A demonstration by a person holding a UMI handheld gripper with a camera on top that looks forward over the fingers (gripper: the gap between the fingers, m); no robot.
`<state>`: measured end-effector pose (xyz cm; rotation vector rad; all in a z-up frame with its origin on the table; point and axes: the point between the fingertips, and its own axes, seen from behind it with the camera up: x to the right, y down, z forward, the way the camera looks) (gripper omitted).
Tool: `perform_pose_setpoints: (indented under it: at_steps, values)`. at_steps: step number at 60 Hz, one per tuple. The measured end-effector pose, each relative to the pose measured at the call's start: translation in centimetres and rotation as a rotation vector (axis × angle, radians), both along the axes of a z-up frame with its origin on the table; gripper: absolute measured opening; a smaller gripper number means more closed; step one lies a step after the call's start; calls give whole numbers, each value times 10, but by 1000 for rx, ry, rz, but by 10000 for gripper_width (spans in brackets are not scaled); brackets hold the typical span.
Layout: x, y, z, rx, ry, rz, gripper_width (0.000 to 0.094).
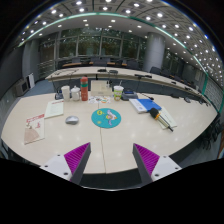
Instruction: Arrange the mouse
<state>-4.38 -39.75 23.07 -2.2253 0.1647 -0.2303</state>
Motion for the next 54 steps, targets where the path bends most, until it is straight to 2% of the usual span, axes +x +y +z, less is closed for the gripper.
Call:
perform_pose_setpoints:
  at_steps: [13,29,39,54]
  values:
    - [-42,28,-32,-45,25,80,861]
    - [-123,120,-97,-85,41,178,859]
    - [-159,196,-151,-114,43,194,857]
    - [-164,275,-224,-154,2,162,859]
